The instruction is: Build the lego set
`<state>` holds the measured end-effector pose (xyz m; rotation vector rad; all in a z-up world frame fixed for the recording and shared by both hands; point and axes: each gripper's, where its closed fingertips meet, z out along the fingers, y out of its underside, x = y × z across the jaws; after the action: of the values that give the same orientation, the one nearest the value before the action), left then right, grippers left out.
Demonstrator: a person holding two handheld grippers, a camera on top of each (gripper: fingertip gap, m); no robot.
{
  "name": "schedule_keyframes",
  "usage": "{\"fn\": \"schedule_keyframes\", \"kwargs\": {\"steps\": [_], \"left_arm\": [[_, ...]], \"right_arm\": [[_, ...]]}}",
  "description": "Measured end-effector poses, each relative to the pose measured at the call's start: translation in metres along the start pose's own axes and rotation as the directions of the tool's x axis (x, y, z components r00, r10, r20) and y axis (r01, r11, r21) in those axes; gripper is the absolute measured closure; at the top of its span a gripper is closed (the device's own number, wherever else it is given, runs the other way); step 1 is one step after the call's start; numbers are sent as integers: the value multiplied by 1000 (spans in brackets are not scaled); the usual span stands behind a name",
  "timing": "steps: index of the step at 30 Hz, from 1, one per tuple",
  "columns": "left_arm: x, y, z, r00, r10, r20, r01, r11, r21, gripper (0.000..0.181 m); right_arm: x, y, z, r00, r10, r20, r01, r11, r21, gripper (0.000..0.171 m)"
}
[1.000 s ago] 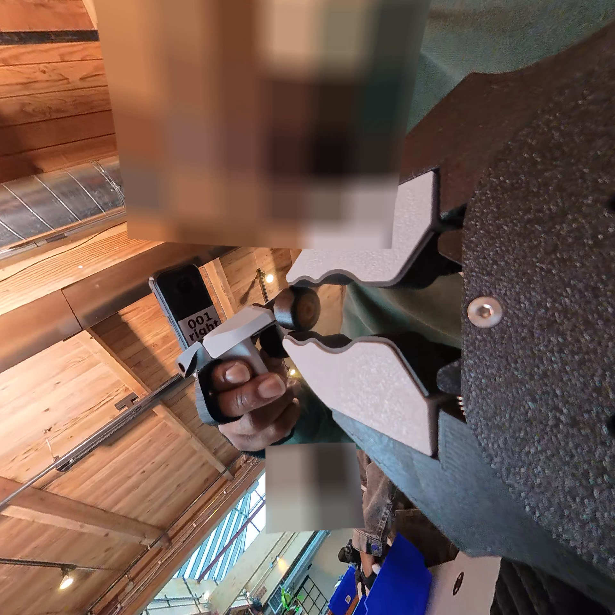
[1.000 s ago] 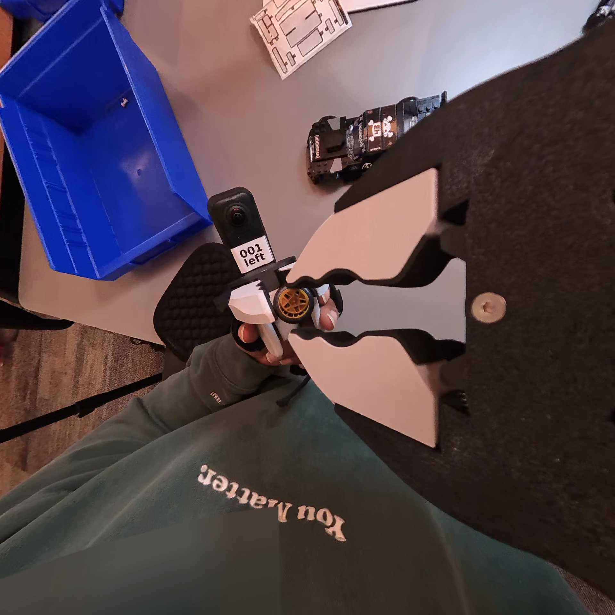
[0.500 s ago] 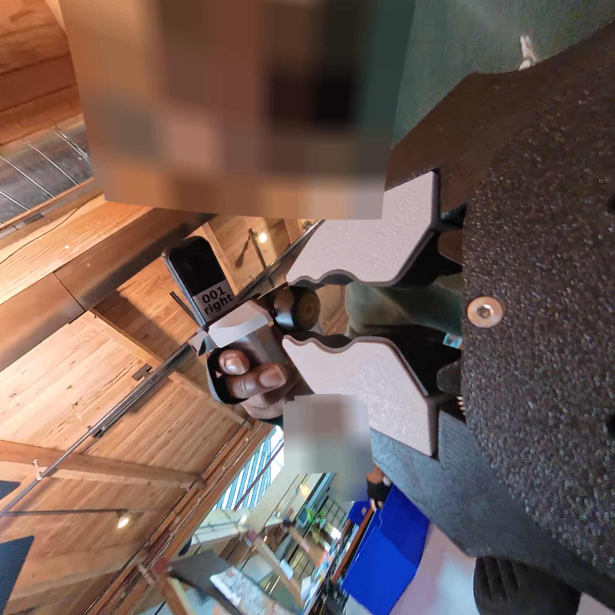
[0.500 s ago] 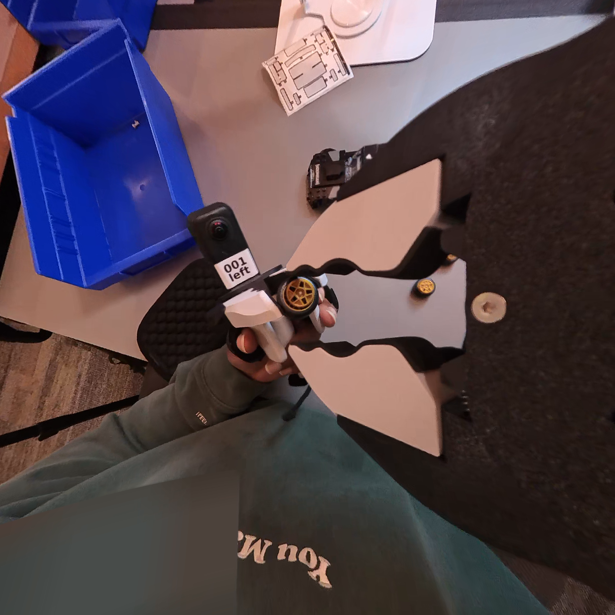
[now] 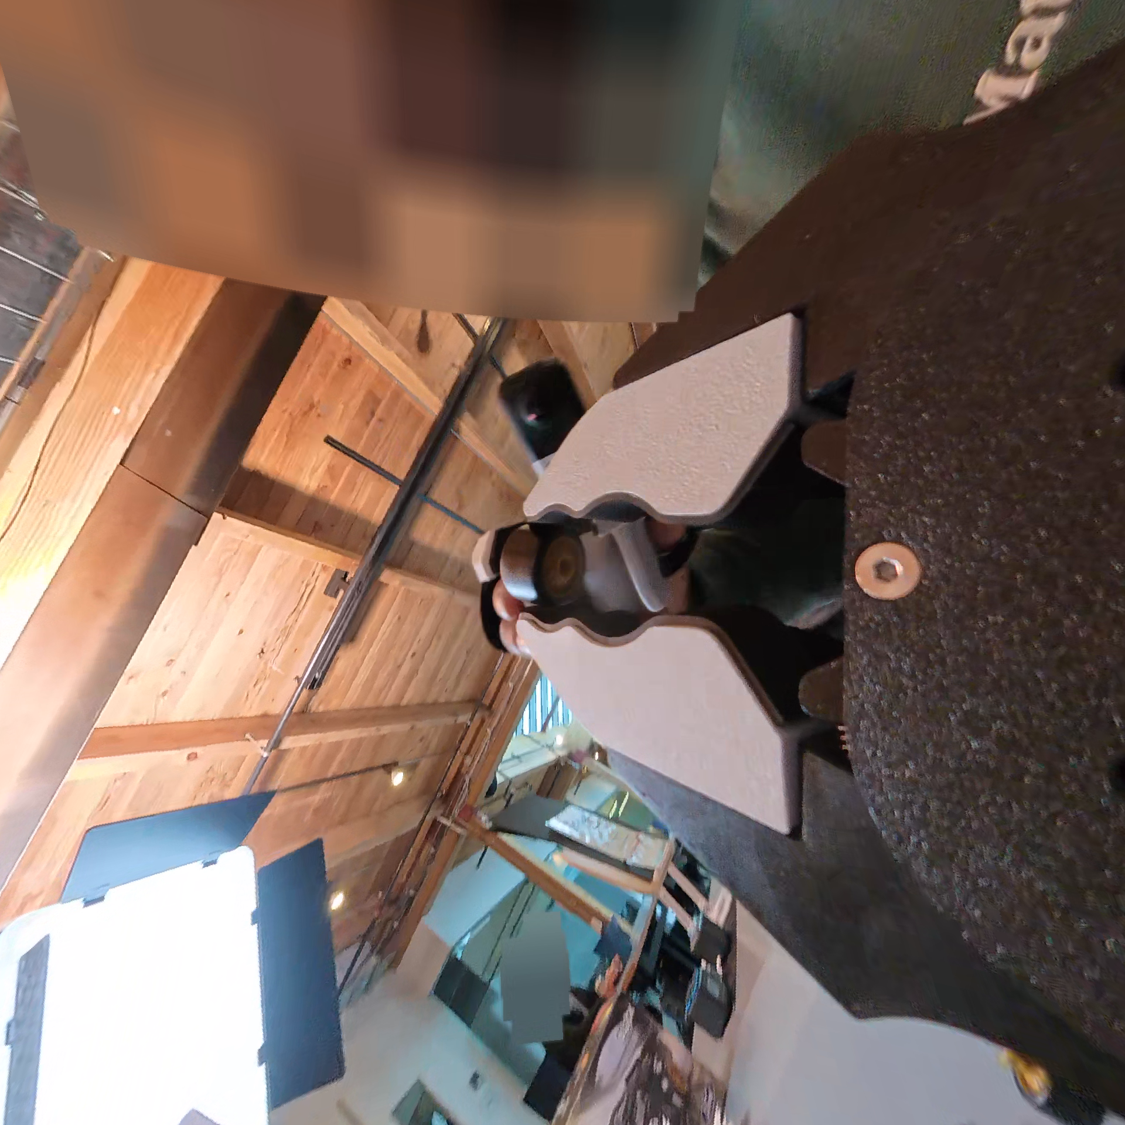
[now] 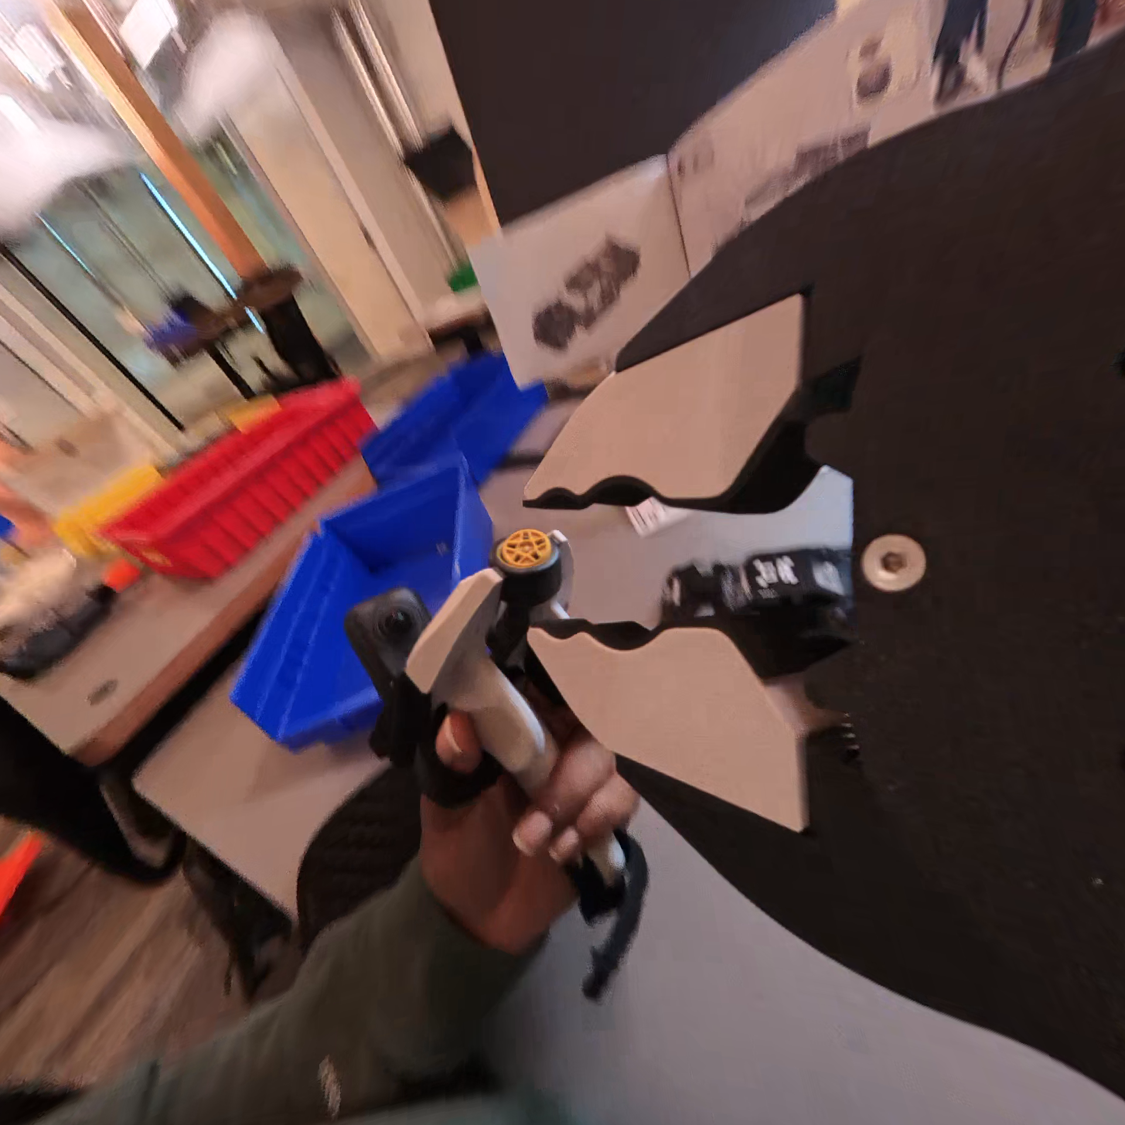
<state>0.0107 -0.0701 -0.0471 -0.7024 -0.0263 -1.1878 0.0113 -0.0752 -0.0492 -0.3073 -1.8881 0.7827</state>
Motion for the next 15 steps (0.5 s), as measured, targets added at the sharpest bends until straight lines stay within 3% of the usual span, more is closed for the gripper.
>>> {"fn": "schedule_keyframes", "kwargs": {"steps": [4,15], "left_arm": [[-2,-4,4,997,57,44,-57,998,-6,155],[0,-14,13,993,91,71,-92,996,11,155]], "right_arm": [[7,0,11,978,-49,-202,63,996,61,138],[12,-1,16,963,11,-268,24,991,128,151]]}}
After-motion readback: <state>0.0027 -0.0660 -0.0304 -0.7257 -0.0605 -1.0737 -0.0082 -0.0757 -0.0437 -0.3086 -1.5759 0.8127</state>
